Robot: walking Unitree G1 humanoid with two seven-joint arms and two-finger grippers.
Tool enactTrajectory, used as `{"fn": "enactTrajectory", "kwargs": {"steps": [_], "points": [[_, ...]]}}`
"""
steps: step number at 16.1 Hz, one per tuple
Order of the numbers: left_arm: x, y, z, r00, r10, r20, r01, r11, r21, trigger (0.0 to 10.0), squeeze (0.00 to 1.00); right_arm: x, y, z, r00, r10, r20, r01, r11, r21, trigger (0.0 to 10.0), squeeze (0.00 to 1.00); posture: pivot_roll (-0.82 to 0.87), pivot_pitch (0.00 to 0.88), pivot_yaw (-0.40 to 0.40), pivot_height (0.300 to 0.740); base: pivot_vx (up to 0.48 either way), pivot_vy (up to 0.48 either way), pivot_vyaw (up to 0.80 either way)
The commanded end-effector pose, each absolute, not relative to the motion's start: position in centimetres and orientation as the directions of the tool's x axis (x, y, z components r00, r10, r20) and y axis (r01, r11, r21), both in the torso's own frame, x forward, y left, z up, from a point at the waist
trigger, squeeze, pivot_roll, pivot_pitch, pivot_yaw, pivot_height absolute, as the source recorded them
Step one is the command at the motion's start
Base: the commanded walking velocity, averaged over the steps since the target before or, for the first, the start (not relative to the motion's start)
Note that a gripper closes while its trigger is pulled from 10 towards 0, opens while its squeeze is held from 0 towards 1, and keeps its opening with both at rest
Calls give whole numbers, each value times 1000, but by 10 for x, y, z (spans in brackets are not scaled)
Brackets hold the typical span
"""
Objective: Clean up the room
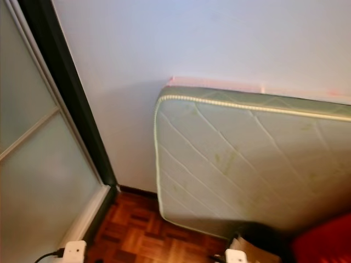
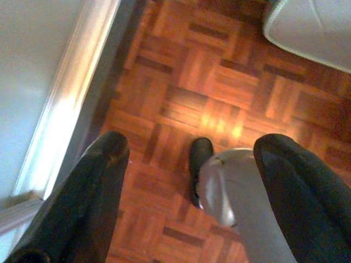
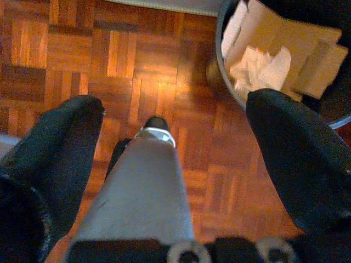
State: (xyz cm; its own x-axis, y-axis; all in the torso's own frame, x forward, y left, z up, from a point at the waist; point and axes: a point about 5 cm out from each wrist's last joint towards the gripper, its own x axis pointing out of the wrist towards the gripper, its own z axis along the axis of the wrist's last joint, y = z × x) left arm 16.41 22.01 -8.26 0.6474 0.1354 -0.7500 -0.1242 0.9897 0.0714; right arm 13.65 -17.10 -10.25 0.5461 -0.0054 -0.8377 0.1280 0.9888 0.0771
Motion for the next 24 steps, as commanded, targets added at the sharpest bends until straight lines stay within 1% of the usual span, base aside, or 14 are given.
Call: {"fn": "enactTrajectory", "kwargs": {"steps": [1,9,22,24], "points": [[187,204,-80,574,69,-816,-32,998,63,10000,0,186,-227,-75,577,-36,-816,142,988,57,10000,0,68,0,-81,740,-266,0,0],[188,204,-80,574,67,-816,-29,998,62,10000,0,186,-227,-75,577,-33,-816,140,988,58,10000,0,71,0,-80,740,-264,0,0],[187,204,-80,571,70,-818,-29,997,65,10000,0,185,-227,-76,572,-40,-819,153,986,59,10000,0,70,0,-80,740,0,0,0],[188,204,-80,571,70,-818,-30,997,64,10000,0,185,-227,-76,562,-36,-827,140,989,52,10000,0,70,0,-80,740,0,0,-647]]}}
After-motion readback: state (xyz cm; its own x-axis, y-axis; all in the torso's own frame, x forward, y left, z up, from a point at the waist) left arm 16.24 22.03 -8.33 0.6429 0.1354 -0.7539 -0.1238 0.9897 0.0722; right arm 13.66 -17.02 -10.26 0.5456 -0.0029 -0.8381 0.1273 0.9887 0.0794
